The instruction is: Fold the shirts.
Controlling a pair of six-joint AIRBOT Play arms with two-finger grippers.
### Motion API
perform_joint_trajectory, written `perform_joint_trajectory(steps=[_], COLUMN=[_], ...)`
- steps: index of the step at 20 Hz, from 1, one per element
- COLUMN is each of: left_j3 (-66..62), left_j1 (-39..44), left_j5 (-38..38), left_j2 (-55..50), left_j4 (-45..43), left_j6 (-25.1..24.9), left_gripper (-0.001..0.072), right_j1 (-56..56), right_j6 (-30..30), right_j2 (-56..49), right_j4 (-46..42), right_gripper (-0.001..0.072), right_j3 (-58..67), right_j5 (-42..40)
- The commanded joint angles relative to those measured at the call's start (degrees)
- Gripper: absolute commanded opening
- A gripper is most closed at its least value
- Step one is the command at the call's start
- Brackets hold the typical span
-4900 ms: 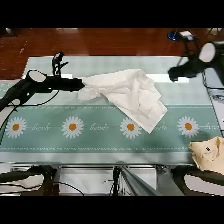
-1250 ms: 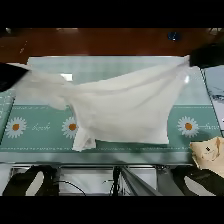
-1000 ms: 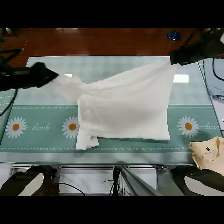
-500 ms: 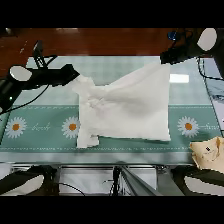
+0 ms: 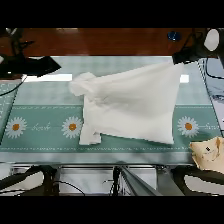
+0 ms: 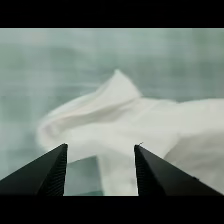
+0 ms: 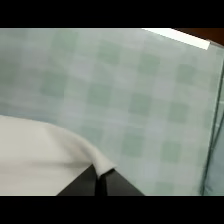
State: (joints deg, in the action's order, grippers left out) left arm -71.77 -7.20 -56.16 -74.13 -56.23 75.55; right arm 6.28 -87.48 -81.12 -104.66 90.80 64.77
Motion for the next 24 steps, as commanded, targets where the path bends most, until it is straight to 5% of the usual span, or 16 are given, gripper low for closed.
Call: perform_joint_trajectory(steps=[1,6,14,15,17,24], left_j3=[-1.6,4.4,13.4,13.4,13.4,13.4], left_j1=[-8.9,-7.7,9.2,10.6,12.7,17.0], left_j5=[-13.1,-17.7,-18.8,-19.2,-19.3,-24.6], left_j2=[-0.2,-1.0,-6.6,-7.2,-8.7,-14.7], left_j4=[-3.3,3.0,6.5,6.6,6.5,6.1], left_j6=[-1.4,-6.5,-11.0,-11.0,-8.3,-4.8], left_gripper=[0.0498,0.0499,0.056,0.056,0.072,0.072], right_j1=[-5.9,-12.1,-12.3,-12.3,-12.3,-12.3], right_j6=[-0.6,0.3,1.2,1.2,1.2,1.4], right_j2=[0.0,0.0,0.0,0.0,0.0,0.0], right_j4=[1.1,10.8,11.3,11.3,11.4,11.9], right_gripper=[0.0024,0.0024,0.0024,0.0024,0.0024,0.0024], right_j3=[0.0,0.0,0.0,0.0,0.0,0.0], right_j5=[4.0,5.3,5.9,6.1,6.1,6.1])
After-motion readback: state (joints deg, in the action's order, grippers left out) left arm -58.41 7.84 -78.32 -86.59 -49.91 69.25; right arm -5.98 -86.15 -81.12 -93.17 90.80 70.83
